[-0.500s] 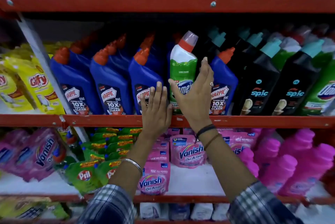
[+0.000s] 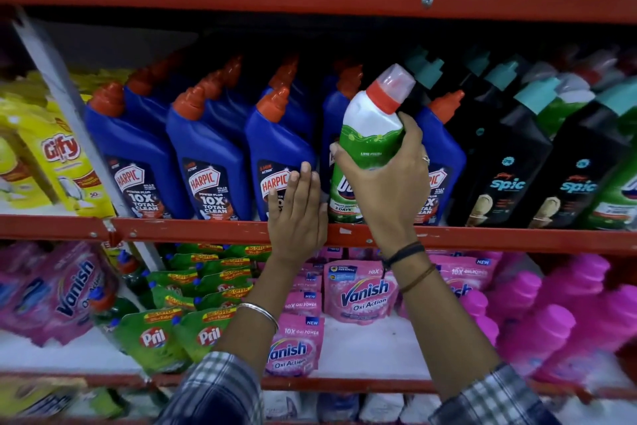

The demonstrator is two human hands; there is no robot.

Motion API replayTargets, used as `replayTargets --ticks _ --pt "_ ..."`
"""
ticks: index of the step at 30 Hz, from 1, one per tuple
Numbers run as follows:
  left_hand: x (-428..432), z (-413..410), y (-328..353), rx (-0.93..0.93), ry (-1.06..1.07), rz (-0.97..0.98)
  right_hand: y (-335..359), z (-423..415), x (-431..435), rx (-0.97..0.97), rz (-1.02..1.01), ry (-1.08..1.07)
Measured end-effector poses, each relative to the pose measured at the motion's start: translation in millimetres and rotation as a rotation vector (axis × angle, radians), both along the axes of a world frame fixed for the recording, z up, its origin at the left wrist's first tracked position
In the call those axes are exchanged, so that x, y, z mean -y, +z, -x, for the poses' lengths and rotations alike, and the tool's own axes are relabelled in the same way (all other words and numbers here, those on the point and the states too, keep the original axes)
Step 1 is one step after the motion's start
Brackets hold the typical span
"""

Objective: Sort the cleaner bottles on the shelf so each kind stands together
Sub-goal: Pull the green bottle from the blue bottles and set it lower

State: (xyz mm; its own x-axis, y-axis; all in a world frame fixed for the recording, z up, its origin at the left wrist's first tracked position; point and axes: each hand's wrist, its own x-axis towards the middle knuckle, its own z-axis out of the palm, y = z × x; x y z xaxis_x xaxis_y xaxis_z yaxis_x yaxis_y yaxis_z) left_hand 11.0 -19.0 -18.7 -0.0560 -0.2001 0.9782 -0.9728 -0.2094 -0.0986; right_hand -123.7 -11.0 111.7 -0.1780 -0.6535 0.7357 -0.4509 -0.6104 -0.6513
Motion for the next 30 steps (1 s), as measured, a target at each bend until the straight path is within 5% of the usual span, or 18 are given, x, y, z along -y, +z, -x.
replayTargets --ticks 7,12,30 --pt "-4.2 2.4 6.0 -0.002 0.000 -0.015 -7.4 43.5 -38.9 0.227 0.138 0.081" --pt "-5.4 4.7 7.2 -0.014 -0.012 -0.014 -34.6 72.5 -55.2 0.173 0.090 0.107" --pt "0.9 1.2 2.0 -0.025 -0.034 -0.029 -232.8 90.5 -33.1 -0.116 -0.621 0.072"
